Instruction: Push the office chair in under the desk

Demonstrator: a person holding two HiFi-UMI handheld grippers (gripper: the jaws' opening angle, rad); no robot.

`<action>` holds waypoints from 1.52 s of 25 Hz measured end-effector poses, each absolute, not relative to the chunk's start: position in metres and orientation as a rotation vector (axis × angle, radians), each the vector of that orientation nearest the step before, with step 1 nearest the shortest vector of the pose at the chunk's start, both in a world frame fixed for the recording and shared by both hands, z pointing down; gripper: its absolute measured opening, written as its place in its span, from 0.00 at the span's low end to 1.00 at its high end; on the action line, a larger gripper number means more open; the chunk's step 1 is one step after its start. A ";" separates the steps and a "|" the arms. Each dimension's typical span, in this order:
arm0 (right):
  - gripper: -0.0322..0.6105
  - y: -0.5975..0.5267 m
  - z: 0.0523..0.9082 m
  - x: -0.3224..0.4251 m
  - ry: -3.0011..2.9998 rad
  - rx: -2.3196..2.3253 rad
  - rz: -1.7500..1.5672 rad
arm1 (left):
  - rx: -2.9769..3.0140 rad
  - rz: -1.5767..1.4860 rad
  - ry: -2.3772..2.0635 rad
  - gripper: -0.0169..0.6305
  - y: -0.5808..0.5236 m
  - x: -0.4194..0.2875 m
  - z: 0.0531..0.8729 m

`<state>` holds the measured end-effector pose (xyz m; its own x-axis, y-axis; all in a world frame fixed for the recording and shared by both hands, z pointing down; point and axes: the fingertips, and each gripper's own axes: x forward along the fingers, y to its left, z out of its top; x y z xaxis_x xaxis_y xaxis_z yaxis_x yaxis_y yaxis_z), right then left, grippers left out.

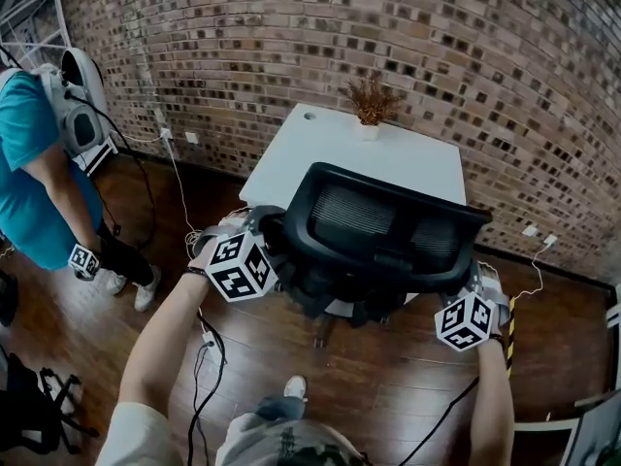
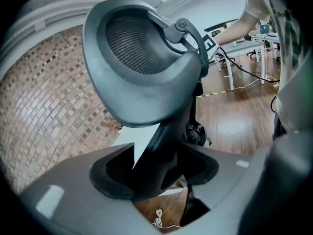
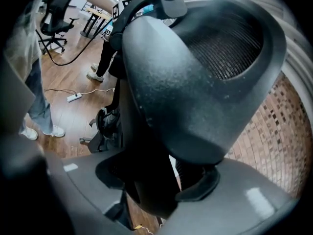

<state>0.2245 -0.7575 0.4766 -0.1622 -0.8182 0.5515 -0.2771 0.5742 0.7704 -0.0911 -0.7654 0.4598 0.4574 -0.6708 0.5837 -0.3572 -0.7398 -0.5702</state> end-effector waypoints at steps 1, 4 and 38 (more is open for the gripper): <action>0.43 -0.761 0.477 0.224 -1.715 0.915 -0.618 | -2.347 -1.183 0.864 0.48 -0.769 -0.091 0.460; 0.43 -0.770 0.477 0.223 -1.710 0.916 -0.615 | -2.352 -1.184 0.857 0.48 -0.780 -0.092 0.461; 0.40 -0.694 0.428 0.203 -1.847 1.217 -0.646 | -2.390 -0.917 1.171 0.37 -0.692 -0.092 0.421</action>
<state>0.2027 -0.6944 0.4276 -0.2035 -0.9150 0.3485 -0.4986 0.4031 0.7674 -0.0917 -0.6922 0.4206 0.4567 -0.7920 0.4052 -0.5830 -0.6105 -0.5361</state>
